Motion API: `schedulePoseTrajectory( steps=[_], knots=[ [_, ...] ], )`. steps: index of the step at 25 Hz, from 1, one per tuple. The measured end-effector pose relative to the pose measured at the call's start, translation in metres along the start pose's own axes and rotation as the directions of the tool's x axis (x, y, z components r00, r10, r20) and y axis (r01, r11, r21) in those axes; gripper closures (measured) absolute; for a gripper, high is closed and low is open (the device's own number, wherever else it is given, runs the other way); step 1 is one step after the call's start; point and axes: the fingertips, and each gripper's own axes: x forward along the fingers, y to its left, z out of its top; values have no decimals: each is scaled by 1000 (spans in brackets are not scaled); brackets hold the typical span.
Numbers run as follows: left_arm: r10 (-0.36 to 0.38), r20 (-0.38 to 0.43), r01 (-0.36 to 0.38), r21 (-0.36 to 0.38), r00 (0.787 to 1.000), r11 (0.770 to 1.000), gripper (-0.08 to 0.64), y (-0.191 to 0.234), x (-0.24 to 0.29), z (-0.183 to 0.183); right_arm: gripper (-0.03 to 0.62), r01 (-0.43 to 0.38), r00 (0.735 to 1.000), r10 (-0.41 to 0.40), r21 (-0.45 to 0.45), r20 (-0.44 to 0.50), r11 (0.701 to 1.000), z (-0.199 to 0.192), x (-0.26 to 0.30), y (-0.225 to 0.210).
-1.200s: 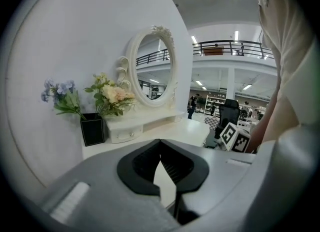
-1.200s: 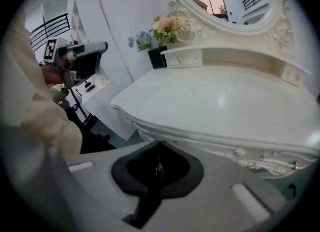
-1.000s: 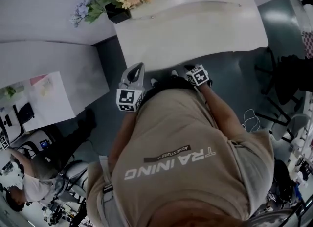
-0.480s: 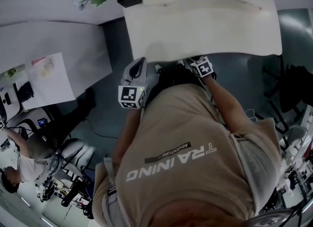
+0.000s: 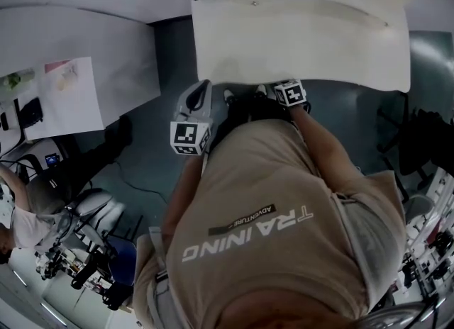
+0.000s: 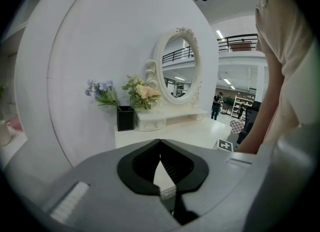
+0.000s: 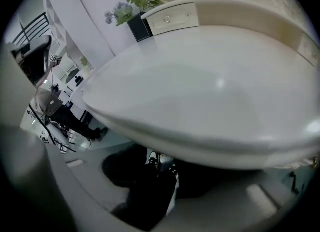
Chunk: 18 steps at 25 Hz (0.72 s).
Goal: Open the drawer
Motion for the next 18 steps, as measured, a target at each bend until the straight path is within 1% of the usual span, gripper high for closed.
schedulePoseTrajectory(
  steps=[4, 6, 11, 14, 18],
  knots=[
    [18, -15, -18, -1, 1000, 1000, 552, 1, -13, -10, 426, 27, 1000, -27, 60, -3, 998, -3, 7, -3],
    [27, -22, -27, -4, 999, 1000, 552, 3, -18, -14, 466, 41, 999, -42, 80, 10, 996, -3, 8, -6],
    [31, -19, -32, -18, 999, 999, 552, 4, -25, -18, 465, 37, 999, -37, 57, -3, 998, -3, 5, -6],
    [11, -11, -12, -7, 1000, 1000, 552, 0, -22, -16, 465, 37, 999, -36, 70, -24, 997, -7, 6, -4],
    [-19, -8, 19, 0, 1000, 1000, 552, -8, -15, -12, 465, 22, 999, -19, 64, -45, 998, -14, 1, 0]
  ],
)
